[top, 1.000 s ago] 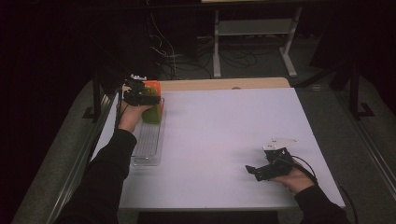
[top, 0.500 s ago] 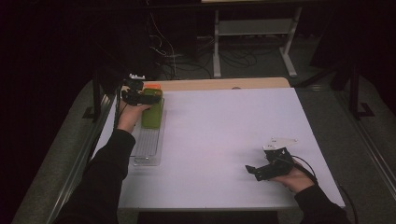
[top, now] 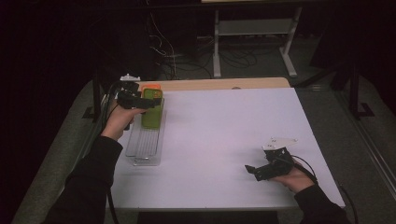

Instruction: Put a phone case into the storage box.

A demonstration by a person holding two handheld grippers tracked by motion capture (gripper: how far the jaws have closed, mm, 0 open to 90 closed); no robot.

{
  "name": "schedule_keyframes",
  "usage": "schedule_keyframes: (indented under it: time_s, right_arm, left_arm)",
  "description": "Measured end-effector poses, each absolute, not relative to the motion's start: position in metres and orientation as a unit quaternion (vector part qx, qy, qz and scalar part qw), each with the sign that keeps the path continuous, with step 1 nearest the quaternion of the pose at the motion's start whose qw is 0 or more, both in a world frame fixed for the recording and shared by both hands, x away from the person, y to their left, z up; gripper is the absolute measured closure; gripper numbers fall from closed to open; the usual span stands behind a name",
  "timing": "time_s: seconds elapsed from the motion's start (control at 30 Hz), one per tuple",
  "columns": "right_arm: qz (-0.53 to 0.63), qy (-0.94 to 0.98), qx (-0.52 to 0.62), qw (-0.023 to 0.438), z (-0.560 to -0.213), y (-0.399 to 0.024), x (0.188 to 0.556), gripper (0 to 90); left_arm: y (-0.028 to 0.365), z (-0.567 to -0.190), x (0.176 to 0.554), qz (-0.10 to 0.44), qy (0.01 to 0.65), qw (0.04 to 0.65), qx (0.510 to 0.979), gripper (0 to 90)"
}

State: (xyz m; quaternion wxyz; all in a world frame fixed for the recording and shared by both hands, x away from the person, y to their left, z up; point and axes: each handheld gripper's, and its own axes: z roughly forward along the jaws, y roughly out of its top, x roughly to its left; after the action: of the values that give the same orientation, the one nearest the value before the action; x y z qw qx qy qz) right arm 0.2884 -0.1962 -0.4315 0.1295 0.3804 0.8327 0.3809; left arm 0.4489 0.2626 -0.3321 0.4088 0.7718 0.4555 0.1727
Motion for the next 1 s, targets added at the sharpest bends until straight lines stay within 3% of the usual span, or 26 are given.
schedule_keyframes:
  time_s: [0.53,1.0]
  right_arm:
    - [0.384,0.833,0.375,0.132,-0.43,-0.195,0.288,0.3]
    - [0.39,0.832,0.37,0.137,-0.427,-0.195,0.286,0.3]
  left_arm:
    - [0.253,-0.335,0.386,0.124,0.364,0.451,0.805,0.0]
    - [0.245,-0.359,0.335,0.112,0.31,0.445,0.833,0.0]
